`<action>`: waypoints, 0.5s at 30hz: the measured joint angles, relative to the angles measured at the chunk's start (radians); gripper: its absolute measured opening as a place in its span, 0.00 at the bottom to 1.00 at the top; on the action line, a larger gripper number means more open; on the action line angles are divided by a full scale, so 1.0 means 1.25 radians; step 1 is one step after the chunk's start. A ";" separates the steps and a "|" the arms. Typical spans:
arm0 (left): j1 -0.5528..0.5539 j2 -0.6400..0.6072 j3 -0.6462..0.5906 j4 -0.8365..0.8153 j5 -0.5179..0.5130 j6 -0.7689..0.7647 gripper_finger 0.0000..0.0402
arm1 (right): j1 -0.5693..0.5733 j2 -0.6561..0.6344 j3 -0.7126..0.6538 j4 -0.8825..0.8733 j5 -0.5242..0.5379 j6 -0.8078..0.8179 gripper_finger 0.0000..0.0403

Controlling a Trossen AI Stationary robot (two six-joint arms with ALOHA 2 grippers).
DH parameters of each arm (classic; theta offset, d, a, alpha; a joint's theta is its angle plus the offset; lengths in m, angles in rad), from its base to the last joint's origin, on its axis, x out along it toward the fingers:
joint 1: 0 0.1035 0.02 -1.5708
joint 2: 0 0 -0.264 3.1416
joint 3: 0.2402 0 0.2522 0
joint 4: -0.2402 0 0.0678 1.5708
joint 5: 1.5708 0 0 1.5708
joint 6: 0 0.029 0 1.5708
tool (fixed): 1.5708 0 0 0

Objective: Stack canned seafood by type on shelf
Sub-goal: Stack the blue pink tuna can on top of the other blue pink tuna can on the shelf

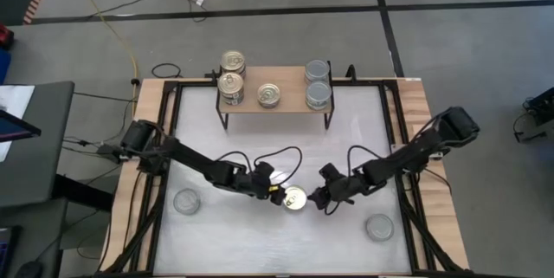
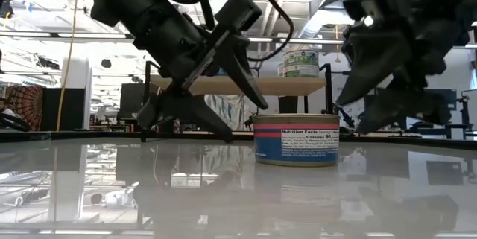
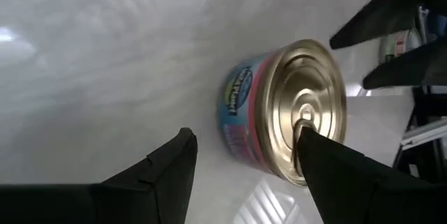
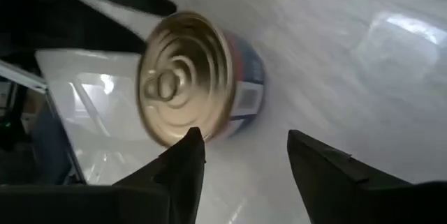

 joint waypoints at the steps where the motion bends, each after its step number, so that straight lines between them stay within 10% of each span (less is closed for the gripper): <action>1: 0.001 0.006 0.004 0.002 0.003 -0.009 0.59 | -0.003 0.007 0.000 0.003 -0.007 0.000 0.57; 15: -0.002 0.009 0.005 0.015 0.007 -0.049 0.59 | -0.040 0.021 0.000 0.069 -0.038 -0.042 0.47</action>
